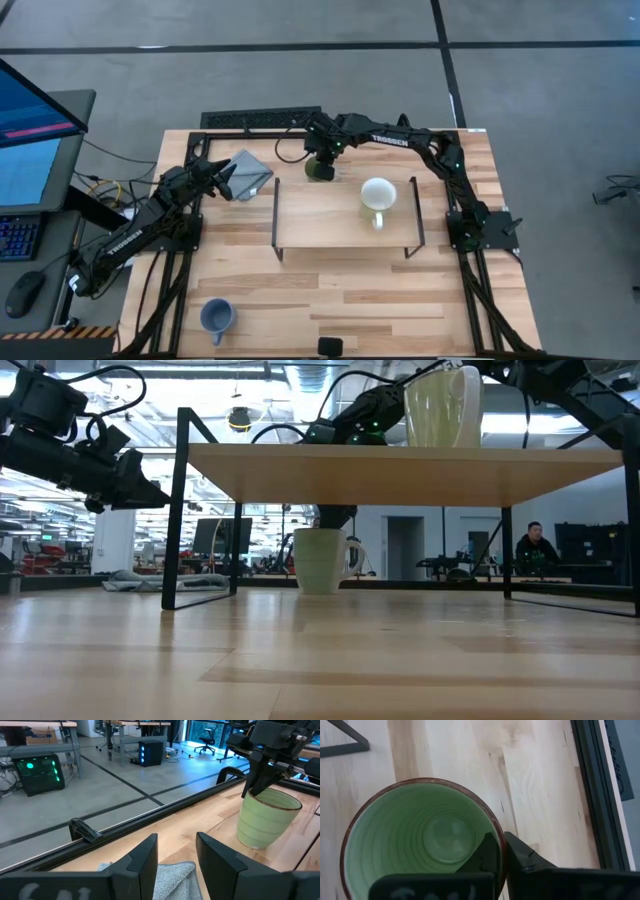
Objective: Stack small to large cups/mugs on shelf
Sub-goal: Put the green mug on the shelf
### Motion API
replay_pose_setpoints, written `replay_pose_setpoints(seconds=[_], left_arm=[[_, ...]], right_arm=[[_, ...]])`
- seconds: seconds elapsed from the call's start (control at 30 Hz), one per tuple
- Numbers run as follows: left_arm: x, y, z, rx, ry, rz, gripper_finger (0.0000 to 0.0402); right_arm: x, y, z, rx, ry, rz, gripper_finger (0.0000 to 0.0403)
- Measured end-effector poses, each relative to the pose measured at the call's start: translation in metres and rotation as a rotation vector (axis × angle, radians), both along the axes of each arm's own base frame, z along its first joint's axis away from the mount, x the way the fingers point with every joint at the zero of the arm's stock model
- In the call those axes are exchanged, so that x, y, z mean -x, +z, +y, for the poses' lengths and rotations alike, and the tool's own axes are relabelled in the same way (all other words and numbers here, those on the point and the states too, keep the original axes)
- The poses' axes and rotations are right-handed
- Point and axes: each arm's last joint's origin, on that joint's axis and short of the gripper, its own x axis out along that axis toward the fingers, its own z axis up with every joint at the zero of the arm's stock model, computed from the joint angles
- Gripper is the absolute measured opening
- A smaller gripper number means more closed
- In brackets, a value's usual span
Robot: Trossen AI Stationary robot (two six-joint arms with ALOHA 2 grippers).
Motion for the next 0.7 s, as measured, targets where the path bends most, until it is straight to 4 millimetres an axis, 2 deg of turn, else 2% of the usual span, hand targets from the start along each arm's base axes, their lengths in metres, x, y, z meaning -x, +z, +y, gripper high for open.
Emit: replay_pose_setpoints(seconds=[0.4,0.7], left_arm=[[0.0,0.0,0.0,0.0,0.0,0.0,0.0125],[0.0,0.0,0.0,-0.001,0.0,0.0,0.0125]], right_arm=[[0.0,0.002,0.0,0.005,-0.016,-0.008,0.0023],[-0.001,0.015,-0.002,0.018,-0.021,-0.022,0.0022]])
